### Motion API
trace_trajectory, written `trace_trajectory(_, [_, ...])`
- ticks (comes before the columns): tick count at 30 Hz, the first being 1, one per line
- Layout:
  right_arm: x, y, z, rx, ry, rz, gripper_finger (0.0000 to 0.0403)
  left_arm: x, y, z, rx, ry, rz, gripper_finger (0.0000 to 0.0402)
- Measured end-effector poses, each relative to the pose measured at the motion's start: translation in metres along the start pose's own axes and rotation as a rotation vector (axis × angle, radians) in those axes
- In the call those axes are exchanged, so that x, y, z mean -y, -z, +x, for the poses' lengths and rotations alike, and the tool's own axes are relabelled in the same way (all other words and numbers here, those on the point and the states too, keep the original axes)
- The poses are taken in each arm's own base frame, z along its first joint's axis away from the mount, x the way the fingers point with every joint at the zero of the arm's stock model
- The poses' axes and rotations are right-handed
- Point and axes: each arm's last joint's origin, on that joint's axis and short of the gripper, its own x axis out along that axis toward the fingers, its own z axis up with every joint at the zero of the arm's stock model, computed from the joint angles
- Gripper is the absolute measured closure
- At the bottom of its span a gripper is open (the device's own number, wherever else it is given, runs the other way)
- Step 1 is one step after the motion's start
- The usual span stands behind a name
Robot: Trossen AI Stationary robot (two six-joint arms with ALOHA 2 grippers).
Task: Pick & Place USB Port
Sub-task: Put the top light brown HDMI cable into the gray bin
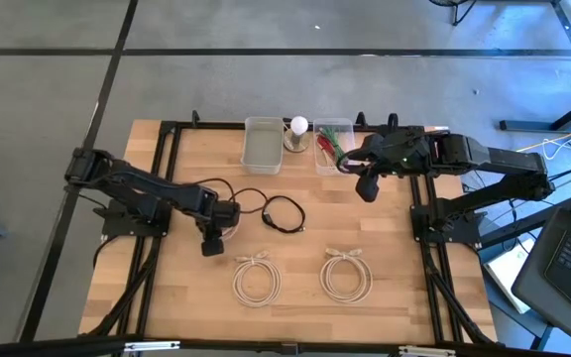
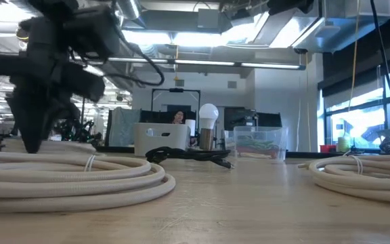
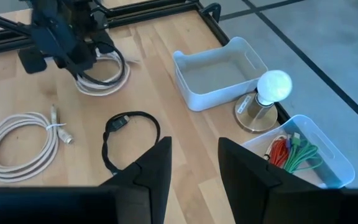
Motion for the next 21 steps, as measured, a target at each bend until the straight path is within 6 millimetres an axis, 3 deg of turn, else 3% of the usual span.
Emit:
trace_trajectory(5, [0.000,0.001,0.000,-0.012,0.003,-0.003,0.0269,0.005,0.005,-0.030,0.012,-0.101,0.009,0.0391])
trace_trajectory(9, [0.000,0.001,0.000,-0.011,0.003,-0.003,0.0269,0.010,0.002,-0.064,0.152,-0.147,0.032,0.0391])
trace_trajectory(16, [0.002,0.001,0.000,0.002,0.054,-0.004,0.0269,0.014,-0.014,-0.122,0.676,-0.306,0.214,0.0391])
trace_trajectory(21, [0.001,0.000,0.001,0.000,0.053,-0.003,0.0269,0.002,-0.032,-0.161,1.053,-0.282,0.425,0.0391])
